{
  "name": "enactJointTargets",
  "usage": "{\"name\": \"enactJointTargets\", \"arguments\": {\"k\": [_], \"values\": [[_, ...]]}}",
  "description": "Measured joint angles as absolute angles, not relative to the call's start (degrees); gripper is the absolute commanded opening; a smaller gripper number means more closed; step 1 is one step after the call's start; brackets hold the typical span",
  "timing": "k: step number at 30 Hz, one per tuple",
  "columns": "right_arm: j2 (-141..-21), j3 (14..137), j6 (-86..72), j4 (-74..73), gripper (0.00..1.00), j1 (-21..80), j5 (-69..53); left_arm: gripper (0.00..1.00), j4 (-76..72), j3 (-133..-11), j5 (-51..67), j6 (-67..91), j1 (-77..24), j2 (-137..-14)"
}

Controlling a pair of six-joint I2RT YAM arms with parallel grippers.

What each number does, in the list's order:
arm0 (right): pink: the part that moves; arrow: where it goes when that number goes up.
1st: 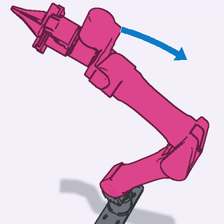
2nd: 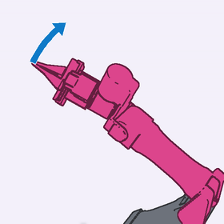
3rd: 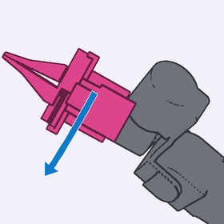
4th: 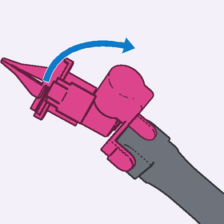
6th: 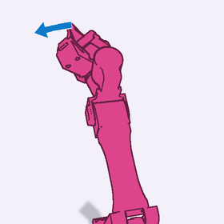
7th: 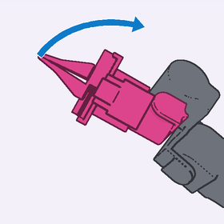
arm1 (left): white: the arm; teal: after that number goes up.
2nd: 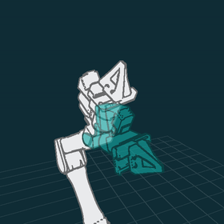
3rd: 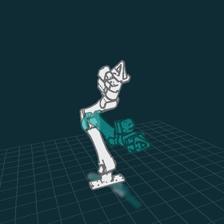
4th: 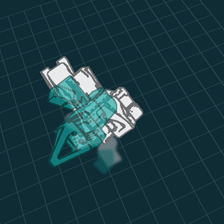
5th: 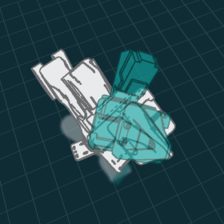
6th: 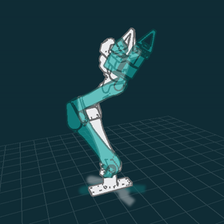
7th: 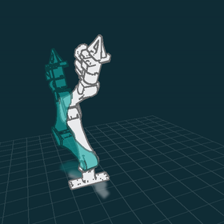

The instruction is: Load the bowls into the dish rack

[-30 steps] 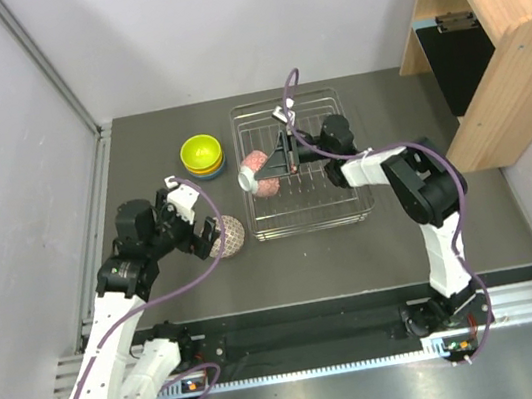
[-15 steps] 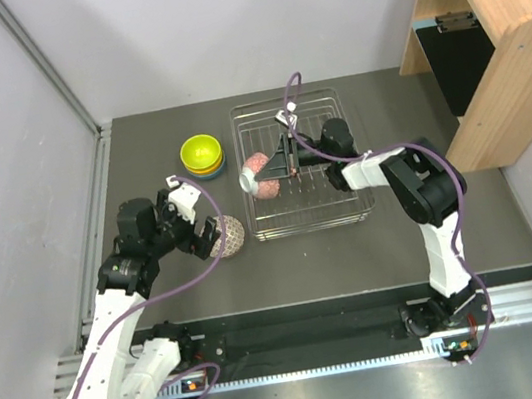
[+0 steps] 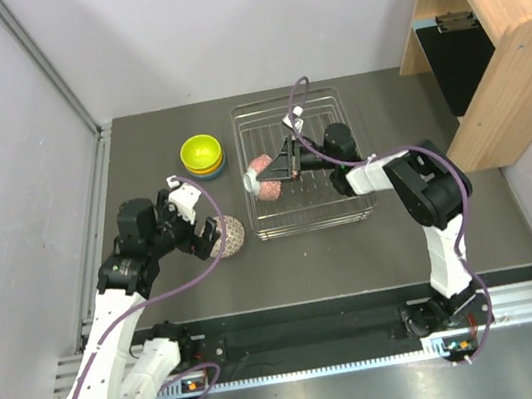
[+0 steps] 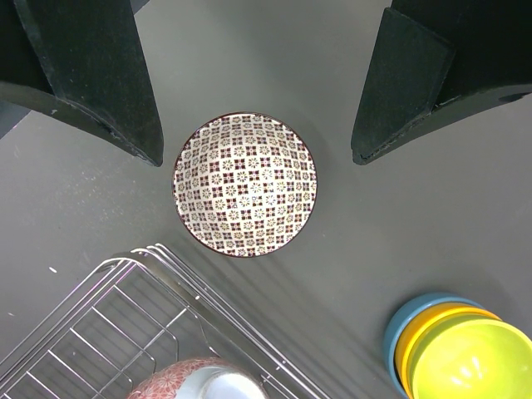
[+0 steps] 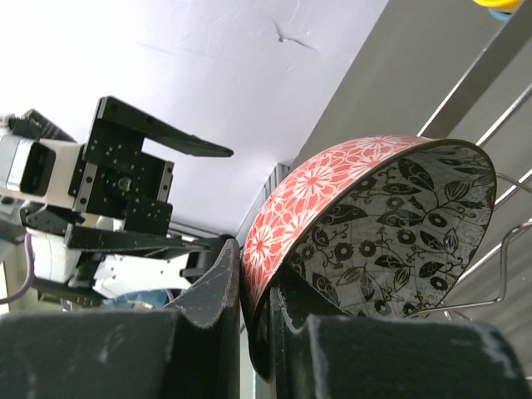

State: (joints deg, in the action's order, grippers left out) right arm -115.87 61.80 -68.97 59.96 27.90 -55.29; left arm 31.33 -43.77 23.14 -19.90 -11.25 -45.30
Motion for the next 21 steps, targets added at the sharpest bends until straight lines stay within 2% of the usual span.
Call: {"name": "enactJointTargets", "arguments": {"k": [3, 4, 6, 7, 11, 13, 21], "values": [[-114.96, 61.10, -68.58, 58.24, 0.15, 27.90, -53.78, 0.99, 31.38, -43.77, 23.14, -19.92, -11.25, -45.30], [-114.65, 61.04, -68.40, 57.36, 0.24, 27.90, -53.39, 0.99, 31.40, -43.77, 23.14, -19.92, -11.25, -45.30], [-114.15, 61.01, -67.61, 55.64, 0.34, 27.90, -52.71, 0.99, 31.46, -43.77, 23.14, -19.92, -11.25, -45.30], [-113.99, 61.01, -66.92, 54.76, 0.44, 27.81, -52.36, 0.99, 31.51, -43.77, 23.14, -19.92, -11.25, -45.30], [-113.95, 60.77, -65.10, 50.96, 0.62, 27.51, -51.07, 0.99, 31.55, -43.77, 23.14, -19.92, -11.25, -45.30], [-113.95, 60.75, -64.60, 49.50, 0.68, 27.44, -50.72, 0.99, 31.55, -43.77, 23.14, -19.92, -11.25, -45.39], [-113.49, 61.30, -60.90, 44.16, 0.79, 27.24, -49.78, 0.99, 31.59, -43.77, 23.14, -19.94, -11.25, -45.60]]}}
